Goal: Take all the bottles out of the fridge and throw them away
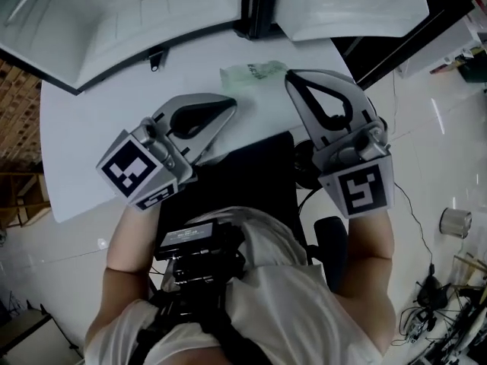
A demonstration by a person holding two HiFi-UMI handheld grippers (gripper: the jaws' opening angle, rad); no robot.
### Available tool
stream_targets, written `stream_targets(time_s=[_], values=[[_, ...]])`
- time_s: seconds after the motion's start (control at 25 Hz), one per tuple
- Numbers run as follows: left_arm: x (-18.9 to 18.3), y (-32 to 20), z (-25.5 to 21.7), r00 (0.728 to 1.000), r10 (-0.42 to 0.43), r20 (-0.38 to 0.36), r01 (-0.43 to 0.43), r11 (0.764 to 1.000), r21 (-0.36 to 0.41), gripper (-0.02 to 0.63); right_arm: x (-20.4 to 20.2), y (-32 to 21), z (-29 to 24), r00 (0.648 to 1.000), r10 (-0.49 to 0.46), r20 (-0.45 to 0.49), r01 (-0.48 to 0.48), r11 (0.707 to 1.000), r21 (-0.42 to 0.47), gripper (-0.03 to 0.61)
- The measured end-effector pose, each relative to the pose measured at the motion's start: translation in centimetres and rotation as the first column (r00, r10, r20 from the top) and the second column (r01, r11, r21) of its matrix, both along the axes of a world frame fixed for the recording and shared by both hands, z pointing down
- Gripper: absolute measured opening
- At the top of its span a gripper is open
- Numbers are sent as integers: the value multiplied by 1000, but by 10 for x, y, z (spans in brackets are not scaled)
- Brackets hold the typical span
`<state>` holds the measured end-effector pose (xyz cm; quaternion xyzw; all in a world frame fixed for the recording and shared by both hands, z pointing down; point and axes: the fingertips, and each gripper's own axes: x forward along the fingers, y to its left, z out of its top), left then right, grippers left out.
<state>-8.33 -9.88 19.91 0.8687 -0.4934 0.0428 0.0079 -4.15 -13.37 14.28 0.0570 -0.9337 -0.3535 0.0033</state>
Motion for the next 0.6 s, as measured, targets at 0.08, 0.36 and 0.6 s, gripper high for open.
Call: stream_targets(time_s=[0.08,0.36,0.6], values=[[17,-8,-1,999,32,14,-32,999,7,14,17,-7,2,999,37,6,-37,999,-7,2],[88,-31,0,984,166,72,-167,986,20,14,81,-31,15,989,143,22,-142,989,-52,2],[144,-50,4,958,278,70,-279,960,5,14,136,-52,26,967,252,35,-249,966,-73,2]])
